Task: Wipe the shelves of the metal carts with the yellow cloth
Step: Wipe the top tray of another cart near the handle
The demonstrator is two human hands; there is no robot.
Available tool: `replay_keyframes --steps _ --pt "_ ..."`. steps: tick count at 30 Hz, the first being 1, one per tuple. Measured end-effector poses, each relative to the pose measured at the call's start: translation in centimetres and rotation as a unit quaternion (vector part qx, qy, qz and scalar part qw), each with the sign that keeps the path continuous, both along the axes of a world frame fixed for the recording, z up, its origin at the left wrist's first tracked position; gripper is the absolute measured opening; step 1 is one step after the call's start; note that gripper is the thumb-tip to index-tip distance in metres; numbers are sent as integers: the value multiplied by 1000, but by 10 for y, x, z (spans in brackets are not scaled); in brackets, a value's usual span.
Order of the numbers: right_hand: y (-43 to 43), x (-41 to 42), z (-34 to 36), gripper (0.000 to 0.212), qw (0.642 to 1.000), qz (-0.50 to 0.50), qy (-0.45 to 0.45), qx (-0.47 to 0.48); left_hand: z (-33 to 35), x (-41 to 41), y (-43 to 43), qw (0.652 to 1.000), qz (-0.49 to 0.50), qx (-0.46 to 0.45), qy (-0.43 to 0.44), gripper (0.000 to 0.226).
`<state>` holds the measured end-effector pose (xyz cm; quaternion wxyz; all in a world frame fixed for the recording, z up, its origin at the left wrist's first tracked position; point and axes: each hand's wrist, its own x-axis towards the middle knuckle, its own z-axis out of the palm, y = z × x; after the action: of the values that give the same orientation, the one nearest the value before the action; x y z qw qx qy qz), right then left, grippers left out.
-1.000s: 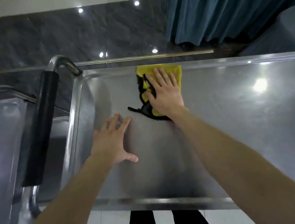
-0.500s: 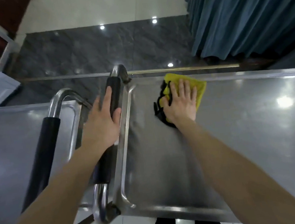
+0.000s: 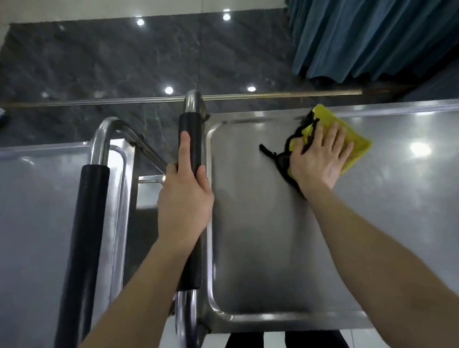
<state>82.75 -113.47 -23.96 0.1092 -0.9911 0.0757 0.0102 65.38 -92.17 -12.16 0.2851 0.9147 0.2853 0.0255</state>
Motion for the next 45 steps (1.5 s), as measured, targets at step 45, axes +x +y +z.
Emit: replay_keyframes --steps 45 --pt "74 -145 8 65 885 465 12 36 -2 0 -3 997 29 -5 -69 56"
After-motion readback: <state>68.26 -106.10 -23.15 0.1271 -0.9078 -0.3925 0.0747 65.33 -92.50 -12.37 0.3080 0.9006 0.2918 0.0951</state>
